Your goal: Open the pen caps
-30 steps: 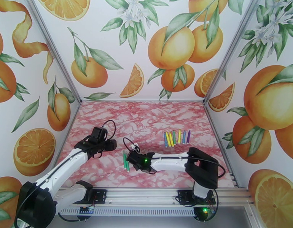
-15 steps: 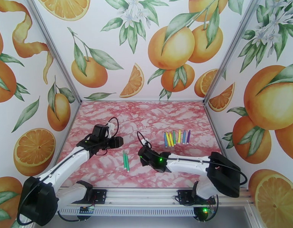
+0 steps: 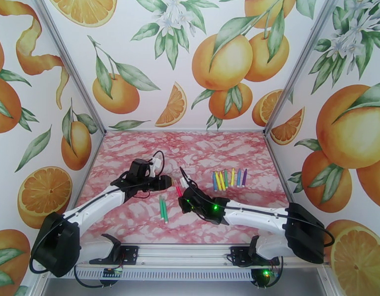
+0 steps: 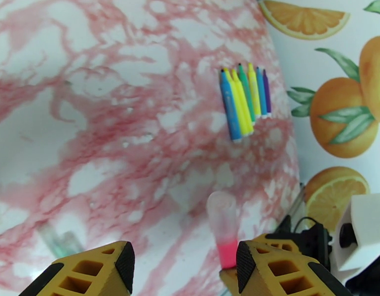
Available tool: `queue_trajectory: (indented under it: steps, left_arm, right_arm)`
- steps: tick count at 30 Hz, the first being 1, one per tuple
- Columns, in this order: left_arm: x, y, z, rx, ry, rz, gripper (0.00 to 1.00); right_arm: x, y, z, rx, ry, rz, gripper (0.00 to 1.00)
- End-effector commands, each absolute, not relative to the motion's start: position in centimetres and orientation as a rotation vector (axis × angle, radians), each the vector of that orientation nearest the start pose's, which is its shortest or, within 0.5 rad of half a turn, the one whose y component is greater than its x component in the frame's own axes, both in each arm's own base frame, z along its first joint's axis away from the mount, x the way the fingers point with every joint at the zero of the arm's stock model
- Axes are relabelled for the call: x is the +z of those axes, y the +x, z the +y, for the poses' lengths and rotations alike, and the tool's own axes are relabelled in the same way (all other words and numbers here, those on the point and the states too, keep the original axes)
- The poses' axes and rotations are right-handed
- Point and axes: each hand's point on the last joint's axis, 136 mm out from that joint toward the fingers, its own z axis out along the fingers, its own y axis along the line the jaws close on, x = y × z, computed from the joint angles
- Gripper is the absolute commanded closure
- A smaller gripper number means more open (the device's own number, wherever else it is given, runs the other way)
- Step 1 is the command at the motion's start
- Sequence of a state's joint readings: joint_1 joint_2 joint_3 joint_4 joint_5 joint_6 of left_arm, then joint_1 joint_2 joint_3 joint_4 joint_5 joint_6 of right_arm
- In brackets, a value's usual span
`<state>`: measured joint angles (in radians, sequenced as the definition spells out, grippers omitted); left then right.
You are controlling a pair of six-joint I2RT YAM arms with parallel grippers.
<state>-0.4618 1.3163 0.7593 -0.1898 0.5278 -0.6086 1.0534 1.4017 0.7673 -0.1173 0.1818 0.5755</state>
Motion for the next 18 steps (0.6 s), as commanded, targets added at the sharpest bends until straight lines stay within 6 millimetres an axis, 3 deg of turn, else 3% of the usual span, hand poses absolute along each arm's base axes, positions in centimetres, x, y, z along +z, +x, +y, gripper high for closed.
queue_trajectory:
  steps: [1,11,18]
  left_arm:
    - [16.7,29.2,-25.7,-1.210,0.147,2.379,0.41]
    - [16.4,29.7,-27.4,-1.257,0.144,2.386,0.43]
    - [16.9,29.5,-28.3,-1.279,0.164,2.382,0.53]
  right_arm:
    - [13.1,21.7,33.2,0.667,-0.513,2.279,0.87]
    - [13.7,21.3,33.6,0.692,-0.532,2.244,0.87]
    - [14.3,21.4,33.6,0.696,-0.533,2.219,0.87]
